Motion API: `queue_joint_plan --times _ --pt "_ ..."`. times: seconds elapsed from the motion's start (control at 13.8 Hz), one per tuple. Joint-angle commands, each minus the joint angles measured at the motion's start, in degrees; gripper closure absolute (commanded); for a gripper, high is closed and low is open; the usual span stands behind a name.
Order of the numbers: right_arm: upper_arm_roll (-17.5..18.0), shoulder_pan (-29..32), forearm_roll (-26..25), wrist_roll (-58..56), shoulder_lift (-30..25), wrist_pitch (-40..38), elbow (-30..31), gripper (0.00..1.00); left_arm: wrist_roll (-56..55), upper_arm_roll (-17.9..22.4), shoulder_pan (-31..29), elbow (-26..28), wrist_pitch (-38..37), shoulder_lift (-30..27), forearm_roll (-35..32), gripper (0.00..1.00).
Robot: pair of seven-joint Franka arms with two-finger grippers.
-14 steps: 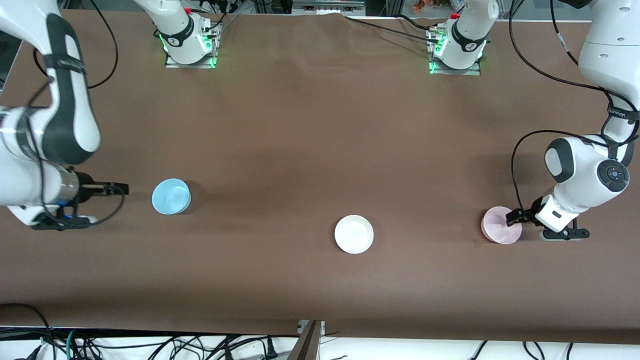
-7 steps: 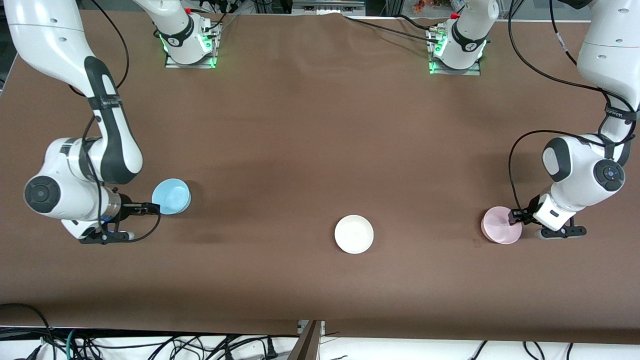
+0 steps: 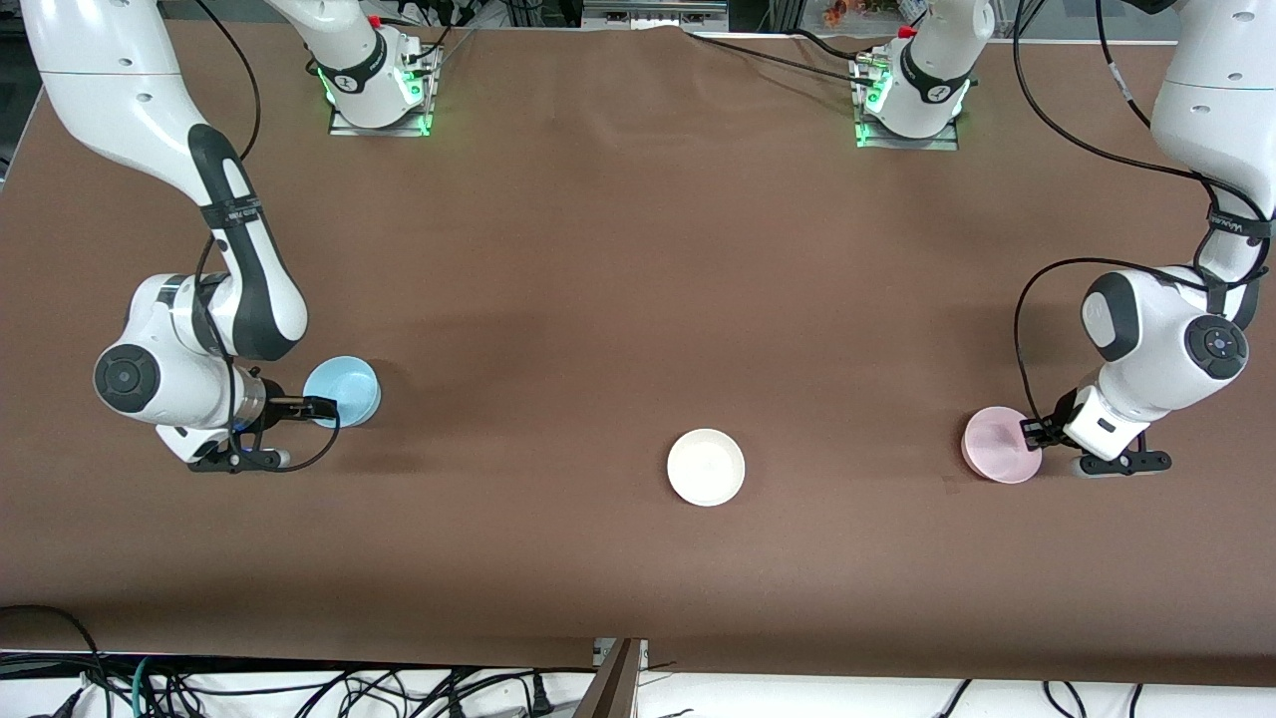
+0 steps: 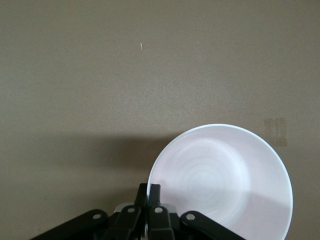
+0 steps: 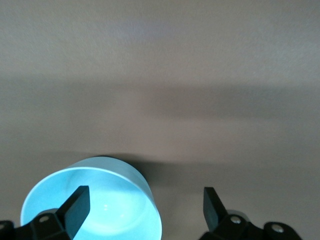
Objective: Stack pink and blue bowls on white bowl
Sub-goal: 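Grasp the pink bowl with the left gripper while the right gripper grasps the blue bowl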
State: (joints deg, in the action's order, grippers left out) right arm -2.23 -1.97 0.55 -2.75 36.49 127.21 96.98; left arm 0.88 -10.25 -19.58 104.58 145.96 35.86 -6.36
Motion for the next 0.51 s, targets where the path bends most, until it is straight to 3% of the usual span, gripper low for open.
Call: queue_joint_plan --times 0.0,0.14,0.22,0.43 --pt "0.3 0.3 0.9 -0.4 -1.6 1.2 2.7 0.01 -5.5 -0.6 0.5 0.6 0.3 -0.8 -1.4 1.00" --pt "0.3 0.4 0.9 -0.4 -1.6 2.6 3.9 0.03 -13.7 -1.1 4.1 0.4 -0.2 -2.4 -1.4 1.00" --pt "0.3 0.4 0.9 -0.4 -1.6 3.3 4.4 0.12 -18.2 -1.2 6.1 0.4 -0.9 -3.3 -1.4 1.00" --pt "0.3 0.4 0.9 -0.5 -1.6 2.9 4.8 0.69 -31.1 -1.4 12.7 -0.2 -2.4 -5.6 -1.3 1.00"
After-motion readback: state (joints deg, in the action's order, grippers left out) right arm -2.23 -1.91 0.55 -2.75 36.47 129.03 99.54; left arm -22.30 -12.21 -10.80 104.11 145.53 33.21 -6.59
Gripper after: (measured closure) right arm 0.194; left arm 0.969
